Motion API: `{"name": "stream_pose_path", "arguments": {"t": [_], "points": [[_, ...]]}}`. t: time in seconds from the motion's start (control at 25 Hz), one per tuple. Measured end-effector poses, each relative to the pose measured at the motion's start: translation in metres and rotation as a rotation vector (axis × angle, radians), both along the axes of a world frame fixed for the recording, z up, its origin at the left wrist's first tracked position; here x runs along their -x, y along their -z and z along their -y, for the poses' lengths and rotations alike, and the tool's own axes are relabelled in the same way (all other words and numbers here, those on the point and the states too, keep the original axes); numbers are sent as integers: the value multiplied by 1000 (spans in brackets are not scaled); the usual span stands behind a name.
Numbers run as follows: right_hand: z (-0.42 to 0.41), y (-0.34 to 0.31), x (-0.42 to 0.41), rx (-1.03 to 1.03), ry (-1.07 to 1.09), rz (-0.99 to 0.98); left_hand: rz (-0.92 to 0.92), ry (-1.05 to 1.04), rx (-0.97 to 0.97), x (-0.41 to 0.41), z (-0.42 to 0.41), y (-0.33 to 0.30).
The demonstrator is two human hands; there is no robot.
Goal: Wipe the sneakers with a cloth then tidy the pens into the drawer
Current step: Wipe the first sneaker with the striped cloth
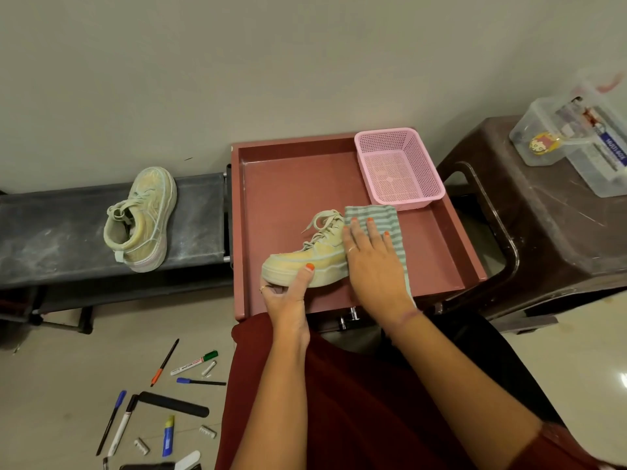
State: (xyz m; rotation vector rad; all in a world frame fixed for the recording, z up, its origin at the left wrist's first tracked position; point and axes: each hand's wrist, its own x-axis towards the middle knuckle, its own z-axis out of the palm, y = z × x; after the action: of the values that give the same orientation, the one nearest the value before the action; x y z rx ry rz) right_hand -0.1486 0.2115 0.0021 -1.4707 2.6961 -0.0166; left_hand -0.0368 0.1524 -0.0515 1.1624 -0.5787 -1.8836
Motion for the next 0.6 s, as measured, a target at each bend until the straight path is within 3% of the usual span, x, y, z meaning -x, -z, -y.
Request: {"name": "stream_pose_path", "arguments": {"t": [0.12,0.32,0.48,0.6], "points": [[-16,6,1,88,-50,64,-14,7,5,-1,0,0],[3,12,19,224,111,336,-16,17,6,-1,1,0],[-9,8,-23,323,-233,513,-14,6,3,-2,1,0],[-27,27,6,320,-299,366,-49,-18,-16,-2,3,0]]}}
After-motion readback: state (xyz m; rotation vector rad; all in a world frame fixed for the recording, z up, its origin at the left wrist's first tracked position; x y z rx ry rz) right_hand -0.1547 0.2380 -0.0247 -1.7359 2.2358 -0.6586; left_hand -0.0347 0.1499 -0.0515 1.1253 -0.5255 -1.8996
